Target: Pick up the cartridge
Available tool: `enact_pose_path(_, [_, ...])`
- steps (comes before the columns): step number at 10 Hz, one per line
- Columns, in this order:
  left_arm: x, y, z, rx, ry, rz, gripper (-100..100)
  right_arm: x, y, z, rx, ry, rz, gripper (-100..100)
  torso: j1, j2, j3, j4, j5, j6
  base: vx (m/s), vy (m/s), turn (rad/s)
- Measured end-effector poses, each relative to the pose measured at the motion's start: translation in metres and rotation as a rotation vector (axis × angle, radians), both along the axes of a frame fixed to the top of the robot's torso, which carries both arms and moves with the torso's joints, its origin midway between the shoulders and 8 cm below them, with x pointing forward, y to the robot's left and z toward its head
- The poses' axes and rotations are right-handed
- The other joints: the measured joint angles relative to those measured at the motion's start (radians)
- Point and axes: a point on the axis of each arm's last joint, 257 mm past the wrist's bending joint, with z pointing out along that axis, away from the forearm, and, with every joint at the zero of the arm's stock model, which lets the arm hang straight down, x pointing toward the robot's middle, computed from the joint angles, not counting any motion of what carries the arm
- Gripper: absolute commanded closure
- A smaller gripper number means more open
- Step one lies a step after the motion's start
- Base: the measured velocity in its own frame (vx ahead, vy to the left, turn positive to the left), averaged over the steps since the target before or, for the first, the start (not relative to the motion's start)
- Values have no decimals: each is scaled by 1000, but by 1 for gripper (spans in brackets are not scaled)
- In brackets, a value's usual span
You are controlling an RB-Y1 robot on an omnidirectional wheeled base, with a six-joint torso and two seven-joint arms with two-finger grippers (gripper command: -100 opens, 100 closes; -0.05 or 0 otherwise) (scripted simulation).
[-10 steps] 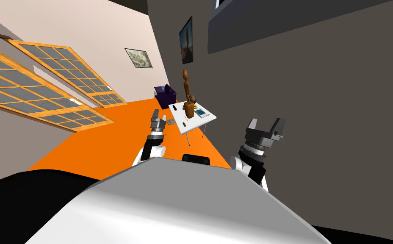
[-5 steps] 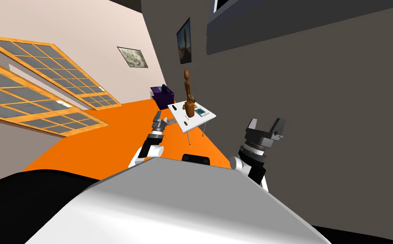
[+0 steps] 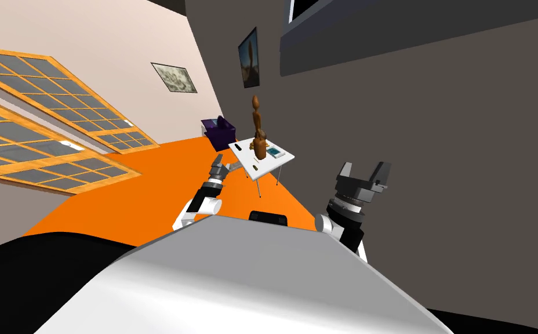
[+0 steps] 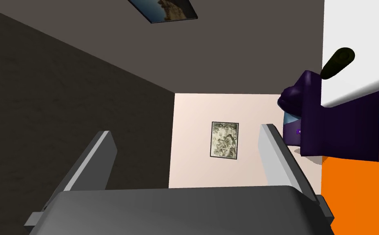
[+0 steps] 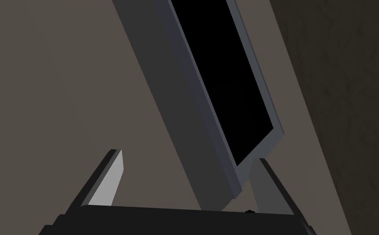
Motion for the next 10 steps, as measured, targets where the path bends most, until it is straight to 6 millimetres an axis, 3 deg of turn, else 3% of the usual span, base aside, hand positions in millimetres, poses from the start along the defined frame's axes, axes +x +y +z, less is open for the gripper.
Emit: enact_pose_path(10, [13,27,-78,-68,311,-20,-100,0,0,0,0,0,0,0,-2,-2,-1,0,0,-1,-43,47,-109])
